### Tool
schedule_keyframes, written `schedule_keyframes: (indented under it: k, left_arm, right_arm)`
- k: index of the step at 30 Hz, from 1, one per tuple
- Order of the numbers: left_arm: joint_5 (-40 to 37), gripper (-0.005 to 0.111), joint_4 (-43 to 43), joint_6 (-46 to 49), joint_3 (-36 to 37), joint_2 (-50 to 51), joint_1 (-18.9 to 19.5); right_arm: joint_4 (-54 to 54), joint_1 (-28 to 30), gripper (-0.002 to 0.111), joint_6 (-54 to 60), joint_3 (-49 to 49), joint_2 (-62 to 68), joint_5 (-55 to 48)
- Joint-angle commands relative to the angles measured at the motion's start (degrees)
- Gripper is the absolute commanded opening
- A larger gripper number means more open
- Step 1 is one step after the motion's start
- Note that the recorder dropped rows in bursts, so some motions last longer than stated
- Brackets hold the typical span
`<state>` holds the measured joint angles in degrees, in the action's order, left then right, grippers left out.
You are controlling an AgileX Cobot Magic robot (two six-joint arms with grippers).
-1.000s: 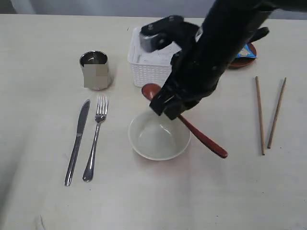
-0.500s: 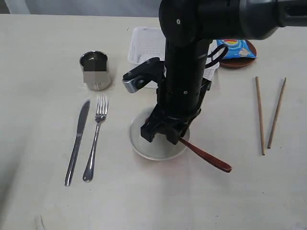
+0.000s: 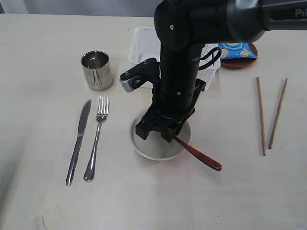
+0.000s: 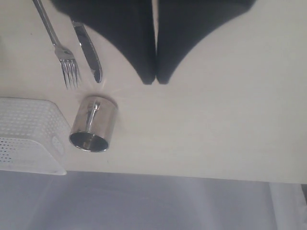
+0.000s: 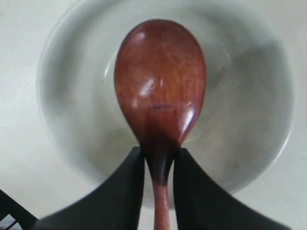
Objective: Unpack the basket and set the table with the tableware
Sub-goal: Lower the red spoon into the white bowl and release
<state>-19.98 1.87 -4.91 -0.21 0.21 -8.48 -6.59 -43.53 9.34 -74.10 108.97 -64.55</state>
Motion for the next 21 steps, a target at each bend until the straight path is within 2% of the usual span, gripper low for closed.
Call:
schedule_keyframes:
  k: [1,8,17,21]
  left_arm:
    - [0.1,0.000,-0.1,0.2,0.2,-0.2,-0.3]
    - [0.1,0.000,-0.1,0.2,0.2,-0.2,-0.3]
    - [0.1,0.000,-0.1,0.2,0.2,-0.2,-0.3]
    - [0.1,0.000,-0.1,0.2,0.2,-0.2,-0.3]
  right_arm:
    - [0.2,0.0,0.002,-0.2,-0.4,0.0,0.7]
    - [0.0,0.0,0.040,-0.6,-0.4,0.0,1.5]
    - [1.2,0.1,0.041,-0.6,-0.4,-2.2,1.1]
    - [8.4,0.1,0.041,-3.3,-0.4,-8.3,-0.9]
